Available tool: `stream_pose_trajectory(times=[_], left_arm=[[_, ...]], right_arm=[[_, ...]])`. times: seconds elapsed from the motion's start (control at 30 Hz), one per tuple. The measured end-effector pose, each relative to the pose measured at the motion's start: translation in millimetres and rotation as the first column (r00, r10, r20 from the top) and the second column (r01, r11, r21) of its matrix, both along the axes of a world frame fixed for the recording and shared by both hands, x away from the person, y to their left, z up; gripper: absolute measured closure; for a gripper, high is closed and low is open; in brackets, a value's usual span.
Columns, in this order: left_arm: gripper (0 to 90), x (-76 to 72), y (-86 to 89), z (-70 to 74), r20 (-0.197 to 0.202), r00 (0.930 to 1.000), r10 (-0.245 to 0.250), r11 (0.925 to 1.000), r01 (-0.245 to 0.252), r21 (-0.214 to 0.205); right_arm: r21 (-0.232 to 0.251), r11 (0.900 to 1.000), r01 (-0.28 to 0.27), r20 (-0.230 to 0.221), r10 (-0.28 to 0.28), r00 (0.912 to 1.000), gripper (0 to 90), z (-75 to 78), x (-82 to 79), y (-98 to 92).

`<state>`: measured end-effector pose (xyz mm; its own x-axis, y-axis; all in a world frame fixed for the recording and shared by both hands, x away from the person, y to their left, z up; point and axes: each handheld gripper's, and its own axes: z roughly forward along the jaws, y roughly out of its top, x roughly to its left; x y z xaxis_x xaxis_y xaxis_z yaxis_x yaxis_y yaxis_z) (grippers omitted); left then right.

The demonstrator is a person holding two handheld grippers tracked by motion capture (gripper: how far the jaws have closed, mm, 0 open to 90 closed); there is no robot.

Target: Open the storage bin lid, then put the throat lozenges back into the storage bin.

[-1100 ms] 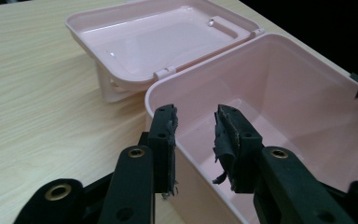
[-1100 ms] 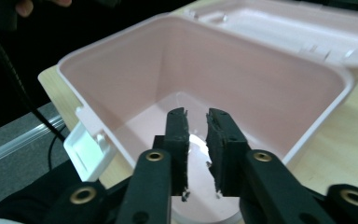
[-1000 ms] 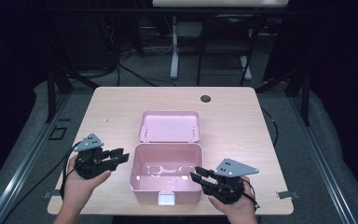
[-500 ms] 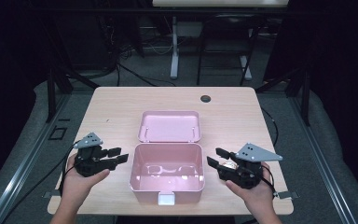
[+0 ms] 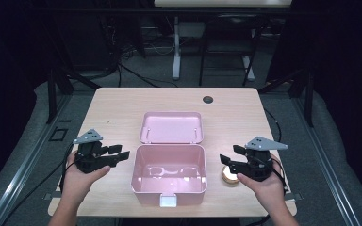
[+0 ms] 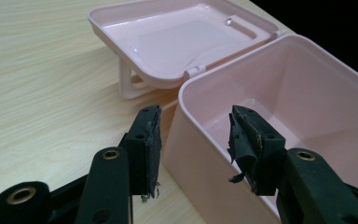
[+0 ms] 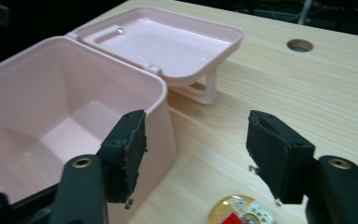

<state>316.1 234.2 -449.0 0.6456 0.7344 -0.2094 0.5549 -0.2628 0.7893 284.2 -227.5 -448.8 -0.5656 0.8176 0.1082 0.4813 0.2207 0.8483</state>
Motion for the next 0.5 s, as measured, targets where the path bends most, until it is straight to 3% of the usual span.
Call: stream_pose_trajectory(times=[0.23,0.3,0.37,0.5], left_arm=[[51.0,5.1,-3.0,1.6,0.007,1.0,-0.006,0.9999,0.006,0.009],[51.0,7.5,-3.9,3.6,0.008,0.9997,-0.023,0.9997,0.023,0.01],[50.9,7.8,-3.7,3.7,0.008,0.9997,-0.023,0.9997,0.023,0.011],[50.9,6.7,2.1,8.3,0.025,0.9996,-0.009,0.9999,0.009,0.015]], right_arm=[[-0.081,0.9965,0.022,-0.036,-0.025,0.999,27.1,-2.9,12.4,-4.1],[-0.074,0.9971,0.018,-0.083,-0.024,0.9963,37.8,-7.2,16.6,-5.3],[-0.072,0.9971,0.021,-0.095,-0.028,0.9951,38.5,-8.6,17.8,-6.1],[-0.119,0.9925,0.027,-0.11,-0.04,0.9932,31.6,-12.7,25.4,-6.9]])
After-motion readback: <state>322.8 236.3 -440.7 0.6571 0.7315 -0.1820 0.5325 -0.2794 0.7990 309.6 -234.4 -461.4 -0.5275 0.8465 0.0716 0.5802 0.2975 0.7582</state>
